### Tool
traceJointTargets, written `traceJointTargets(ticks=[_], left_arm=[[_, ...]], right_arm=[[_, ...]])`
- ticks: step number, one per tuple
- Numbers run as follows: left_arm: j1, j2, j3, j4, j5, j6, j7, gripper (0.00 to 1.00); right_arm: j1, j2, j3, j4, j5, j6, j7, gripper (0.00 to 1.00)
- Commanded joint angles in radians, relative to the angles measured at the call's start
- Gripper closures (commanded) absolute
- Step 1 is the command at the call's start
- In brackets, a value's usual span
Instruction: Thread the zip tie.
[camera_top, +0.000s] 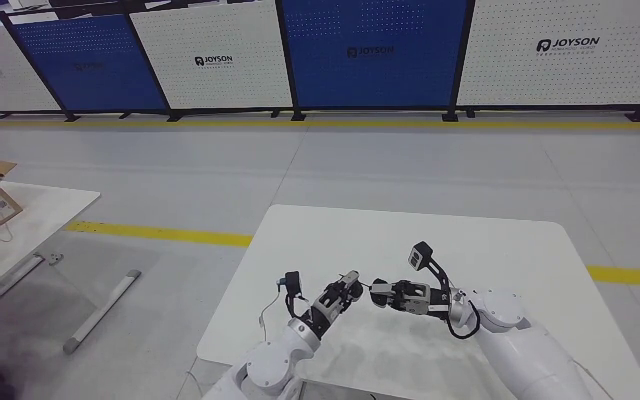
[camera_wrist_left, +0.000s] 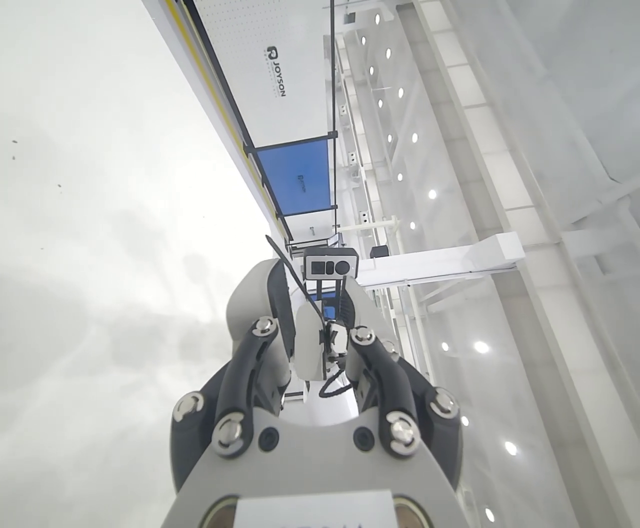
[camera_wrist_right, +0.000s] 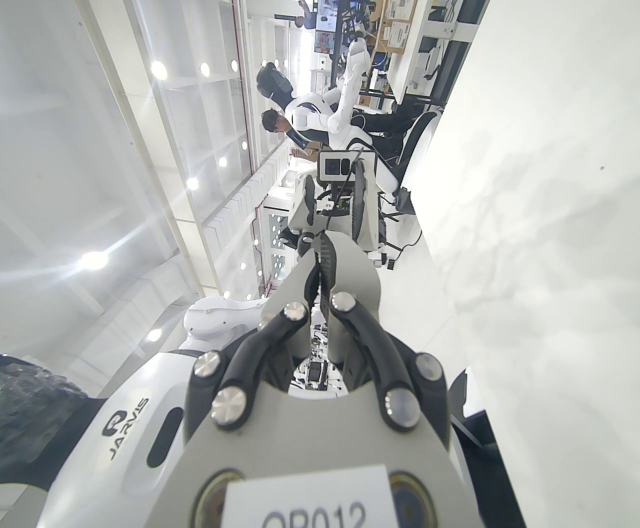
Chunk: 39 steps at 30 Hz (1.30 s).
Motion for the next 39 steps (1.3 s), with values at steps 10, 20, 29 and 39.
traceJointTargets(ticks=[10, 20, 29, 39], left_arm=[[0.000, -0.002, -0.005, 0.002, -0.006, -0.013, -0.007, 0.88], [0.014, -0.001, -0.011, -0.005, 0.001, -0.032, -0.012, 0.94], [0.018, -0.002, -0.005, -0.007, 0.018, -0.041, -0.018, 0.93], [0.014, -0.005, 0.000, -0.003, 0.029, -0.044, -0.010, 1.00]], right_arm=[[0.000, 0.000, 0.000, 0.000, 0.000, 0.000, 0.000, 1.00], [0.000, 0.000, 0.000, 0.000, 0.000, 0.000, 0.000, 1.00], [0.000, 0.000, 0.000, 0.000, 0.000, 0.000, 0.000, 1.00], [0.000, 0.000, 0.000, 0.000, 0.000, 0.000, 0.000, 1.00]])
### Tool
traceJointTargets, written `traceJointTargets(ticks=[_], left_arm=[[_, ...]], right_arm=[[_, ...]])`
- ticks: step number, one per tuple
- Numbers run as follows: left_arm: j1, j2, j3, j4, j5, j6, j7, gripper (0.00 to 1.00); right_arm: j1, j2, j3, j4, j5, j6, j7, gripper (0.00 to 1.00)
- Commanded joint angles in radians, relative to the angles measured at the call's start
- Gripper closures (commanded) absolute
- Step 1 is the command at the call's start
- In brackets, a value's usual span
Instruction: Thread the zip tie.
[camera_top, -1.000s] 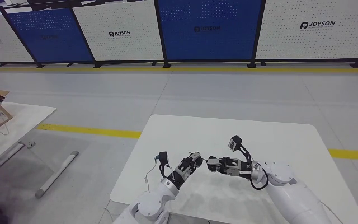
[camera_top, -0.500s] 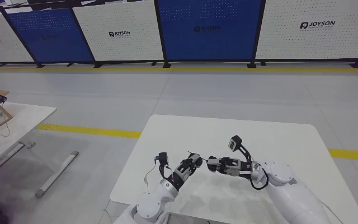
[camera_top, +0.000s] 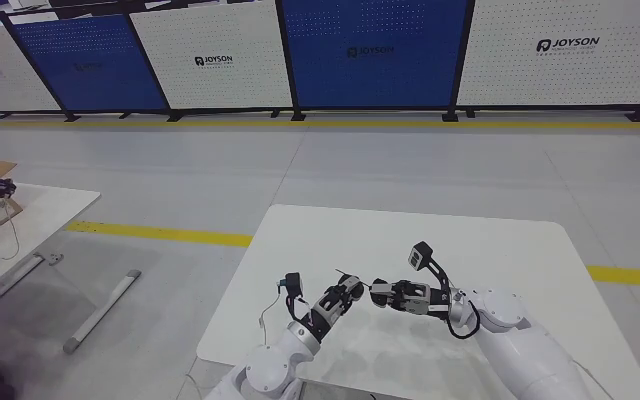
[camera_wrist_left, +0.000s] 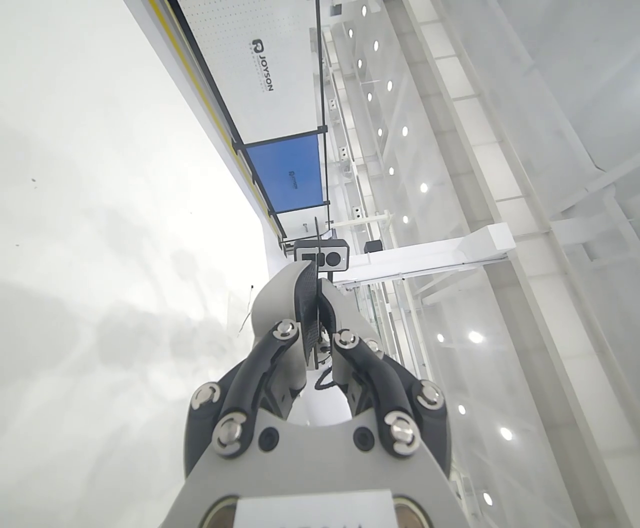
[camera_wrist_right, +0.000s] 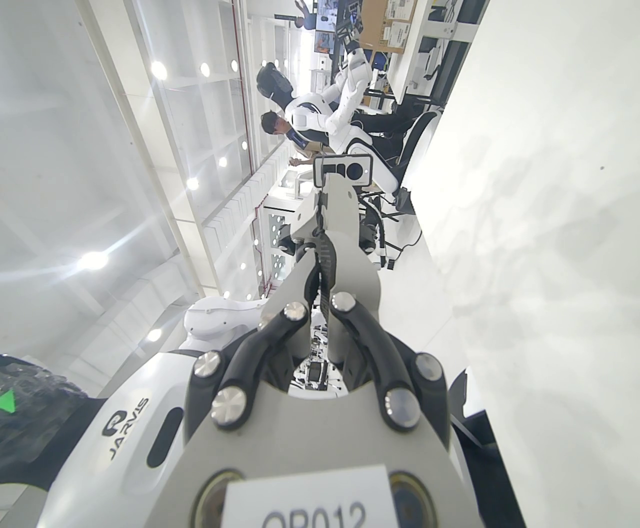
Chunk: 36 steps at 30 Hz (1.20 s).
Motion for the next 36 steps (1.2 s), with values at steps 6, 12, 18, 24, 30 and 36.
traceJointTargets(ticks=[6, 12, 18, 24, 30, 36], left_arm=[[0.001, -0.001, 0.002, 0.002, 0.015, -0.010, 0.003, 1.00], [0.003, -0.001, 0.002, 0.002, 0.026, -0.015, 0.005, 1.00], [0.002, -0.002, 0.008, 0.012, 0.060, -0.018, 0.013, 1.00], [-0.001, -0.003, 0.012, 0.020, 0.129, 0.006, 0.063, 1.00], [-0.010, -0.004, 0.032, 0.030, 0.166, 0.105, 0.046, 1.00], [-0.010, -0.004, 0.032, 0.030, 0.166, 0.105, 0.046, 1.00]], right_arm=[[0.000, 0.000, 0.000, 0.000, 0.000, 0.000, 0.000, 1.00], [-0.025, 0.005, 0.019, -0.036, -0.011, 0.015, -0.034, 0.73], [-0.054, 0.019, 0.062, -0.077, -0.023, 0.027, -0.038, 0.20], [-0.099, 0.039, 0.128, -0.132, -0.032, 0.023, -0.058, 0.00], [-0.160, 0.066, 0.204, -0.212, -0.049, 0.021, -0.056, 0.00], [-0.160, 0.066, 0.204, -0.212, -0.049, 0.021, -0.056, 0.00]])
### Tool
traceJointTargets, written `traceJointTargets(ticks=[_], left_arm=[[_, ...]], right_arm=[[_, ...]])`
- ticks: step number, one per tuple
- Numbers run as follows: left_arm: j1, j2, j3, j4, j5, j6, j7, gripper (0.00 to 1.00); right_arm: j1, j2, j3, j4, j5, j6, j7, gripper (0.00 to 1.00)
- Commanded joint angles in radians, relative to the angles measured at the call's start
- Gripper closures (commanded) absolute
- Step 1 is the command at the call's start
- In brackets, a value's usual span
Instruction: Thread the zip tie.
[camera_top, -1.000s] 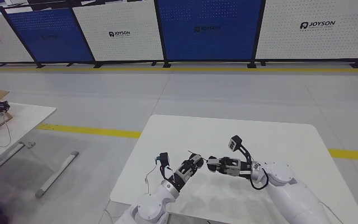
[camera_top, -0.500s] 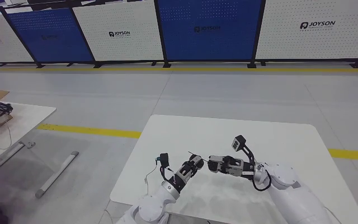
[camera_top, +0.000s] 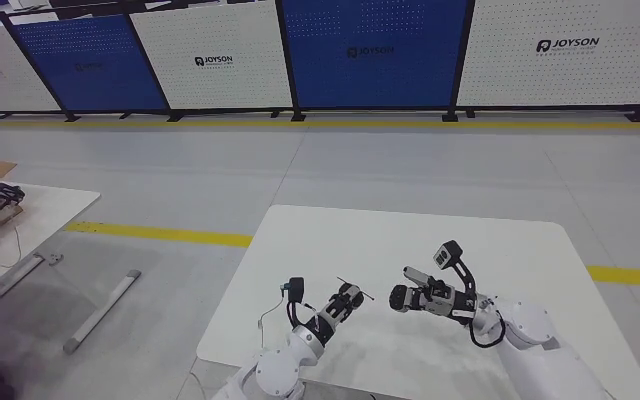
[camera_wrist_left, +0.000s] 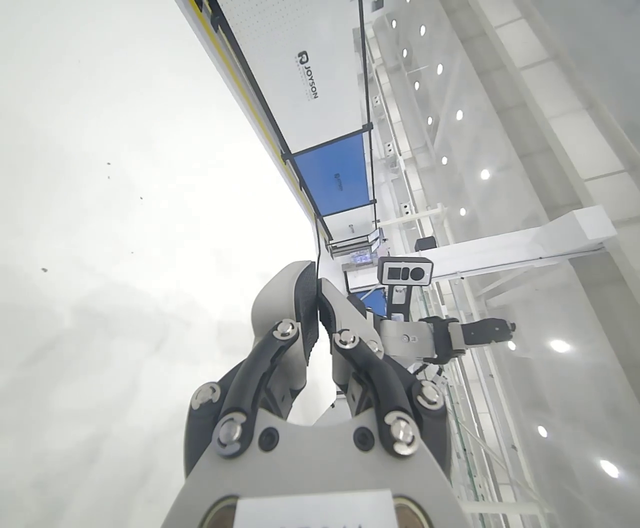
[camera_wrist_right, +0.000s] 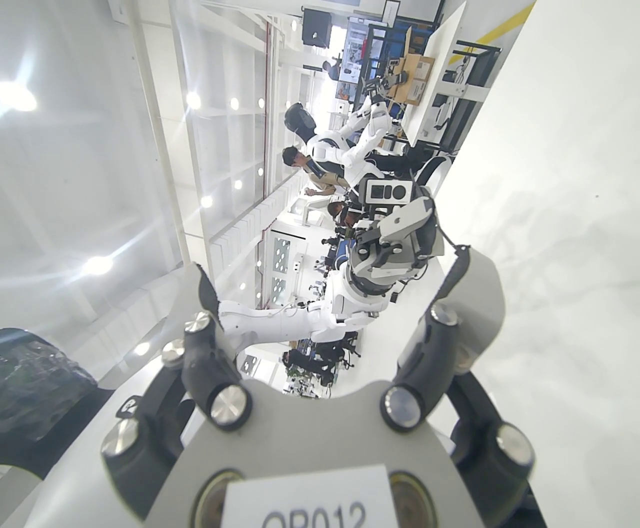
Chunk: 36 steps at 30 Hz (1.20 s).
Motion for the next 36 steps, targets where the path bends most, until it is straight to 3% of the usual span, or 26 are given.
traceJointTargets(ticks=[1, 9, 11, 14, 16, 19, 21, 33, 36], left_arm=[[0.000, 0.000, 0.000, 0.000, 0.000, 0.000, 0.000, 1.00], [-0.002, -0.001, 0.000, 0.005, -0.008, 0.003, 0.005, 1.00], [-0.009, -0.005, -0.001, 0.011, -0.048, 0.014, 0.014, 1.00], [-0.017, -0.009, -0.011, 0.006, -0.146, 0.041, 0.008, 1.00], [-0.016, -0.010, -0.030, -0.006, -0.211, 0.055, -0.007, 1.00], [-0.006, -0.007, -0.061, -0.030, -0.308, 0.074, -0.067, 1.00], [-0.006, -0.007, -0.061, -0.030, -0.308, 0.074, -0.067, 1.00], [-0.006, -0.007, -0.061, -0.030, -0.308, 0.074, -0.067, 1.00], [-0.015, -0.008, -0.062, -0.034, -0.287, 0.055, -0.043, 1.00]], right_arm=[[0.000, 0.000, 0.000, 0.000, 0.000, 0.000, 0.000, 0.00], [-0.009, 0.002, -0.002, -0.024, -0.034, -0.003, -0.009, 0.00], [-0.013, 0.007, 0.013, -0.027, -0.045, -0.008, 0.010, 0.00], [-0.019, 0.019, 0.053, -0.031, -0.001, -0.021, 0.123, 0.00], [-0.021, 0.031, 0.088, -0.024, 0.017, -0.035, 0.209, 0.00], [-0.035, 0.045, 0.133, -0.030, 0.020, -0.031, 0.258, 0.00], [-0.037, 0.050, 0.142, -0.022, 0.012, 0.005, 0.260, 0.00], [-0.037, 0.050, 0.142, -0.022, 0.012, 0.005, 0.260, 0.00], [-0.037, 0.050, 0.142, -0.022, 0.012, 0.005, 0.260, 0.00]])
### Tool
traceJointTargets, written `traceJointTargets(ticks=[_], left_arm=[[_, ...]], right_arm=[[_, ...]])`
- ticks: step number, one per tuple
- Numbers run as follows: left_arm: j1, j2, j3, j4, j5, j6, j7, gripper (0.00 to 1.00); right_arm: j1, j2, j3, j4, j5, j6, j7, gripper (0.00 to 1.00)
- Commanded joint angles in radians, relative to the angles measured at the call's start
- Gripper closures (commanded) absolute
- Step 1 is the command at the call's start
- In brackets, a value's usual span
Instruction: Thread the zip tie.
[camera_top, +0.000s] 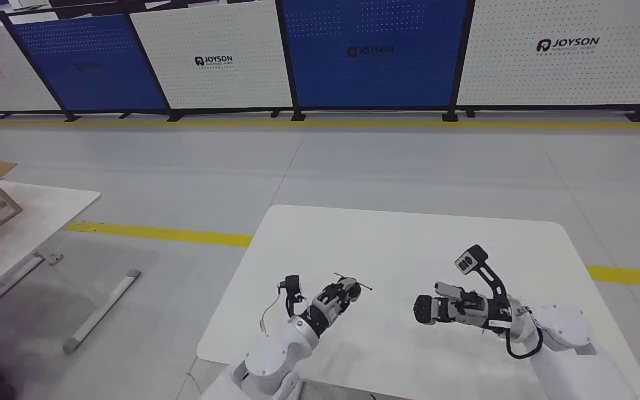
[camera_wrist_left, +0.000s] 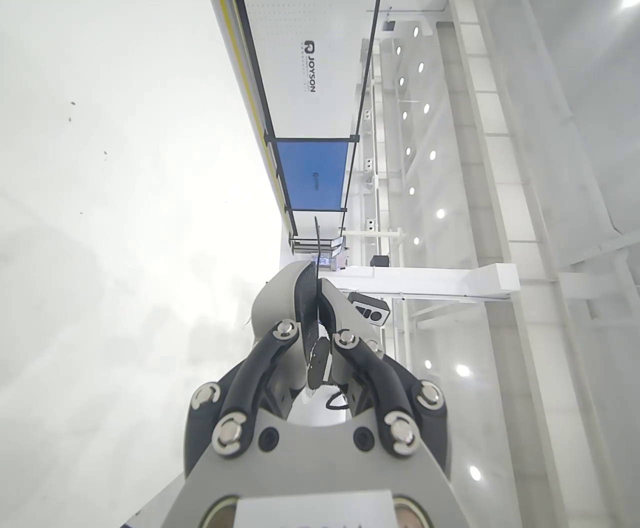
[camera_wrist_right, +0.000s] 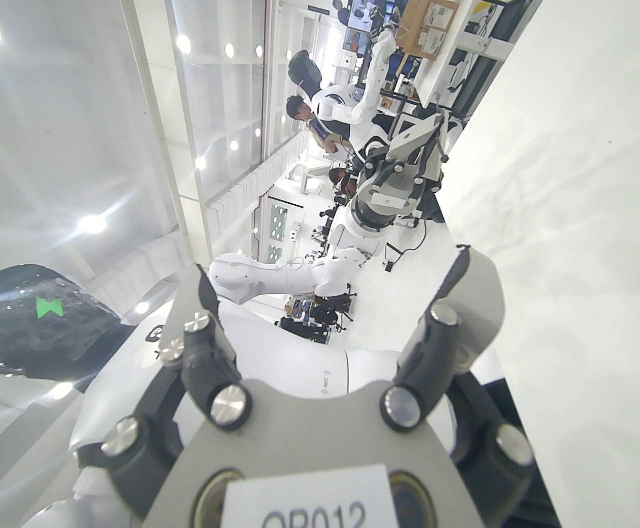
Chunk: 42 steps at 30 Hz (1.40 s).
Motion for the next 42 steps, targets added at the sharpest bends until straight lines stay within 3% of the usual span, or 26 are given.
traceJointTargets(ticks=[1, 9, 13, 17, 19, 31, 33, 37, 42], left_arm=[[-0.005, -0.001, -0.004, -0.014, 0.001, -0.014, 0.019, 1.00], [0.014, 0.000, -0.061, -0.147, -0.064, -0.092, 0.021, 1.00], [0.049, 0.004, -0.107, -0.231, -0.117, -0.159, -0.026, 1.00], [0.089, 0.007, -0.144, -0.277, -0.127, -0.221, -0.053, 1.00], [0.103, 0.006, -0.145, -0.273, -0.118, -0.237, -0.040, 1.00], [0.103, 0.006, -0.145, -0.273, -0.118, -0.237, -0.040, 1.00], [0.098, 0.005, -0.141, -0.269, -0.140, -0.243, -0.044, 1.00], [0.108, 0.004, -0.158, -0.272, -0.216, -0.299, -0.086, 1.00], [0.124, 0.006, -0.181, -0.276, -0.257, -0.295, -0.118, 1.00]], right_arm=[[0.000, 0.000, 0.000, 0.000, 0.000, 0.000, 0.000, 0.00], [0.000, 0.000, 0.000, 0.000, 0.000, 0.000, 0.000, 0.00], [0.000, 0.000, 0.000, 0.000, 0.000, 0.000, 0.000, 0.00], [0.000, 0.000, 0.000, 0.000, 0.000, 0.000, 0.000, 0.00], [0.000, 0.000, 0.000, 0.000, 0.000, 0.000, 0.000, 0.00], [0.000, 0.000, 0.000, 0.000, 0.000, 0.000, 0.000, 0.00], [0.000, 0.000, 0.000, 0.000, 0.000, 0.000, 0.000, 0.00], [0.000, 0.000, 0.000, 0.000, 0.000, 0.000, 0.000, 0.00], [0.000, 0.000, 0.000, 0.000, 0.000, 0.000, 0.000, 0.00]])
